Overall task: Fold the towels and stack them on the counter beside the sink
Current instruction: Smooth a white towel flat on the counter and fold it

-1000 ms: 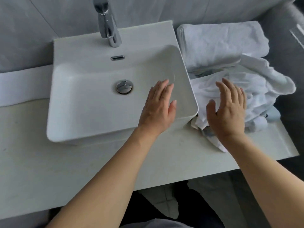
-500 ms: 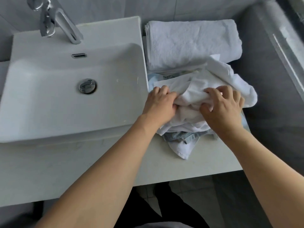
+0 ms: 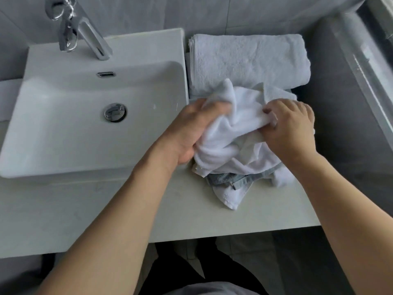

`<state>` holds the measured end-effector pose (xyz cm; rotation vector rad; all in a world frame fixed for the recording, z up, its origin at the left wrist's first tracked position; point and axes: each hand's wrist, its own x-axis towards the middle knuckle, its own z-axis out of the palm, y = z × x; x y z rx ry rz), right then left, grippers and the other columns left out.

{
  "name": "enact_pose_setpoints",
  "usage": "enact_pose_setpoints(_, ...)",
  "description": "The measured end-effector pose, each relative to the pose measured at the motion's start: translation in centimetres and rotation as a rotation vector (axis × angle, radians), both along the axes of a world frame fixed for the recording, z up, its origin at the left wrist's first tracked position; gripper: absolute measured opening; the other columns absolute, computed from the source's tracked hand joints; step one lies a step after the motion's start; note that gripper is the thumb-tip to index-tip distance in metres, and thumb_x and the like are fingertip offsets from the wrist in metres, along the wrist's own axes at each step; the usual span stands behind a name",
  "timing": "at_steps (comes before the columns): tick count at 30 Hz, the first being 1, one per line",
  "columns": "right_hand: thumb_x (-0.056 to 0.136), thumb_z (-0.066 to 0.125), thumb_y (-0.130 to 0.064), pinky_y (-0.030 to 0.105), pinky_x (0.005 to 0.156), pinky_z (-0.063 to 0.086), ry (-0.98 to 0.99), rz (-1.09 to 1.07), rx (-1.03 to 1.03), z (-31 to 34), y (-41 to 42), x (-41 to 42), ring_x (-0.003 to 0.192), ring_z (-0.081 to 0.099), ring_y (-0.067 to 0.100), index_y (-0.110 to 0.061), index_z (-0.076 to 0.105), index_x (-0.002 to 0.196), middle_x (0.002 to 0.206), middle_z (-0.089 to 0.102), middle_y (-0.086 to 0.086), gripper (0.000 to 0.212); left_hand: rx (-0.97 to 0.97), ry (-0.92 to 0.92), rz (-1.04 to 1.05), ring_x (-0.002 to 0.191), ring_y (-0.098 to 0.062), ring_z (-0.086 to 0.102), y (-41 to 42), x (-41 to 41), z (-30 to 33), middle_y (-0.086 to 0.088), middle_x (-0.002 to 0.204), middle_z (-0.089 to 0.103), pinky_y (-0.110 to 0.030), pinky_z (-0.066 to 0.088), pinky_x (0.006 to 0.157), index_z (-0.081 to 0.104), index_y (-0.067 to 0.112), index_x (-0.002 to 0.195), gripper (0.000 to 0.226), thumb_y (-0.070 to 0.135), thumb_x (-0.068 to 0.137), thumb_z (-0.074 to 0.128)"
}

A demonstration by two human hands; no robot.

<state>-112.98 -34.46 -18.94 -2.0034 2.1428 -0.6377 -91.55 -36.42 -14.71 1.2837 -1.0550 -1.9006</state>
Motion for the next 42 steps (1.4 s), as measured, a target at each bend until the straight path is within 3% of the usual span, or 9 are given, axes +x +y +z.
enact_pose_setpoints(3,0.072,0.037,-0.019,0.049,0.084,0.048,-0.131,0.022,-0.121,1.4,-0.3,0.5,0.082,0.060,0.036,-0.005,0.064,0.098,0.090,0.067,0.010,0.040,-0.080,-0.604,-0.397,0.093,-0.022,0.073,0.6,1.4,-0.1,-0.010,0.095,0.076,-0.045,0.057,0.092,0.071,0.013,0.097,0.043,0.042,0.068,0.086)
enact_pose_setpoints(5,0.075,0.046,-0.007,0.047,0.071,0.050,-0.209,0.042,-0.205,2.3,-0.3,0.6,0.072,0.057,0.032,-0.002,0.061,0.099,0.084,0.063,0.009,0.029,-0.132,-0.757,-0.292,0.089,-0.023,0.073,1.0,1.5,-0.7,-0.012,0.093,0.076,-0.048,0.058,0.089,0.070,0.016,0.089,0.033,0.040,0.072,0.084)
enact_pose_setpoints(9,0.082,0.050,-0.001,0.029,0.058,0.030,-0.297,0.110,-0.254,3.6,-0.1,2.2,0.063,0.036,0.008,0.001,0.056,0.100,0.074,0.049,-0.002,0.019,-0.238,-0.206,0.248,0.089,-0.018,0.074,1.0,1.6,-0.7,-0.006,0.088,0.078,-0.040,0.060,0.085,0.073,0.008,0.088,0.013,0.020,0.083,0.073)
enact_pose_setpoints(12,0.089,0.049,-0.012,0.030,0.065,0.040,-0.381,0.215,-0.186,3.1,0.1,4.3,0.074,0.046,0.008,0.000,0.054,0.110,0.087,0.055,-0.003,0.025,-0.205,0.106,0.360,0.110,-0.032,0.068,0.3,1.7,0.9,-0.024,0.115,0.070,-0.050,0.056,0.095,0.062,-0.010,0.117,0.042,0.020,0.089,0.062)
enact_pose_setpoints(17,0.088,0.054,-0.046,0.026,0.103,0.039,-0.575,0.383,0.031,1.9,0.8,5.7,0.125,0.048,0.009,-0.012,0.040,0.140,0.135,0.051,-0.005,0.063,-0.208,0.309,0.440,0.119,-0.037,0.061,-0.4,2.9,2.5,-0.025,0.120,0.061,-0.048,0.053,0.096,0.056,-0.006,0.125,0.044,0.024,0.094,0.058)
enact_pose_setpoints(21,0.079,0.071,-0.049,0.023,0.104,0.040,-0.601,0.356,0.198,1.4,1.3,5.9,0.126,0.049,0.002,-0.023,0.036,0.144,0.137,0.052,-0.009,0.079,-0.214,0.469,0.476,0.106,-0.027,0.062,0.3,5.2,3.3,-0.012,0.105,0.065,-0.040,0.054,0.086,0.060,0.006,0.111,0.033,0.031,0.105,0.039)
enact_pose_setpoints(26,0.081,0.067,-0.017,0.021,0.073,0.047,-0.694,0.098,0.085,2.3,1.3,9.3,0.082,0.058,-0.005,-0.027,0.059,0.107,0.089,0.064,-0.018,0.029,-0.172,0.522,0.493,0.101,-0.025,0.063,1.4,8.2,4.0,-0.007,0.099,0.066,-0.038,0.053,0.083,0.061,0.012,0.102,0.037,0.038,0.104,0.035)
enact_pose_setpoints(37,0.080,0.061,-0.005,0.021,0.079,0.049,-0.800,0.124,-0.007,4.0,1.9,25.9,0.087,0.060,0.002,-0.016,0.059,0.117,0.095,0.064,-0.013,0.038,-0.199,0.583,0.628,0.069,-0.016,0.063,5.0,23.4,3.8,0.001,0.069,0.063,-0.027,0.050,0.063,0.065,0.018,0.067,0.039,0.031,0.094,0.040)
enact_pose_setpoints(42,0.080,0.062,-0.003,0.015,0.080,0.049,-0.862,0.153,0.016,4.9,3.2,37.2,0.092,0.061,-0.003,-0.026,0.060,0.114,0.099,0.066,-0.018,0.041,-0.206,0.371,0.698,0.045,-0.006,0.051,7.8,34.3,3.6,0.008,0.049,0.051,-0.016,0.040,0.045,0.059,0.024,0.044,0.053,0.028,0.092,0.038)
